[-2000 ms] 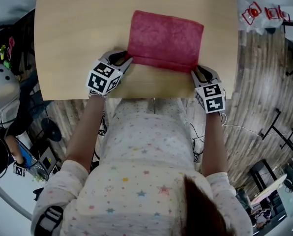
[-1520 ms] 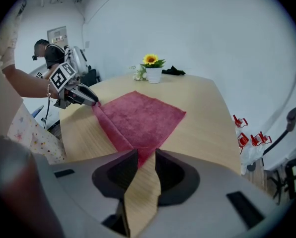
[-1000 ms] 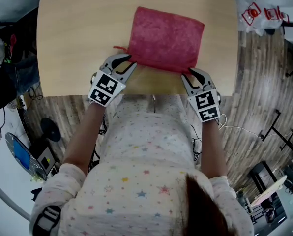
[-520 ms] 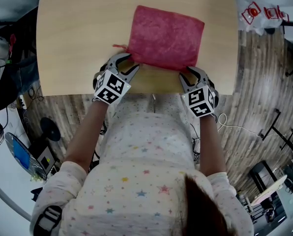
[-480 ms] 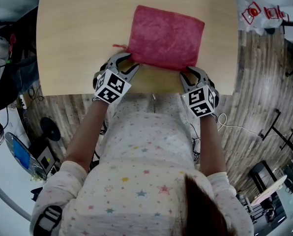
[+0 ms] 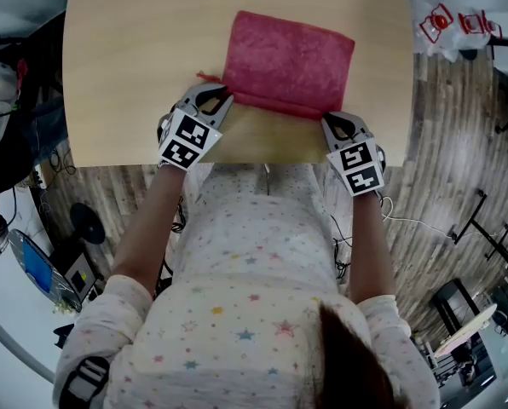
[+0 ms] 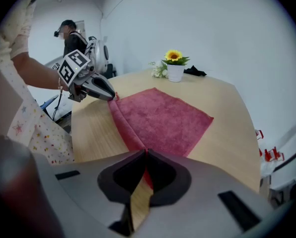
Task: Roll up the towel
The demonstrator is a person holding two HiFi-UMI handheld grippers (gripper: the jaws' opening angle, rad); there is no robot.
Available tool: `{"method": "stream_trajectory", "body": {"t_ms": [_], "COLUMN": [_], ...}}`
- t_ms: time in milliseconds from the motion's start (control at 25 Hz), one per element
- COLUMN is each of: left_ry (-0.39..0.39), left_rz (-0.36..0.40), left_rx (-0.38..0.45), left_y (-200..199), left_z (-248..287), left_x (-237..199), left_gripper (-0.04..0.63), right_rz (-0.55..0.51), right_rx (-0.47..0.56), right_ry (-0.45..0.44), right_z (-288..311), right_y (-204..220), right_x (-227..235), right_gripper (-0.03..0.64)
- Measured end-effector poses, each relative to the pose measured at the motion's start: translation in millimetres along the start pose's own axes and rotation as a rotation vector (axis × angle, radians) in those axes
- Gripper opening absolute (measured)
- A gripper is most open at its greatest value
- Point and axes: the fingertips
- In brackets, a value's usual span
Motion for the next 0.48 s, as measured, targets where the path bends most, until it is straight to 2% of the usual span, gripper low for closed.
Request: {"method": "stream_trajectory", "body": {"t_ms": [120,200,320,400,480], "left_ry": [-0.025,-0.014,0.069,0.124,0.138], "left_rz": [-0.02,-0.025,-0.007,0.022,0.053], "left_rx": [0.022,0.061,0.103,0.089,0.06], "left_y": [-10.5,-23.2,-34.8,-30.6,-21.1], "left_z": [-0.6,-4.5,-8.4,-5.8,0.5], "left_x": [-8.9,-7.1,14.2,31.1,41.3], "left_gripper": [0.048,0.046,0.045,0.046,0.048], "right_rz": [0.1,0.18,0.255,0.269,0.26], "right_rx": [0.038,0.066,0.082,0.082,0.071], "right_ry": [0.0,-0.001,0.004,0.01,0.019], "right_z": [-0.4,0.5,1.8,3.4,5.2], "right_y": [-0.1,2.3,6.6,6.6,6.0], "right_x": [11.5,20.4,29.9,32.2,31.6], "right_gripper": [0.012,0.012,0.012,0.012,0.012]}}
Point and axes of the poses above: the fingertips, and each gripper's own axes: z forward along the fingers, x to its right, y out of its underside, and after that the axes turned 15 degrees about -y, right-handed
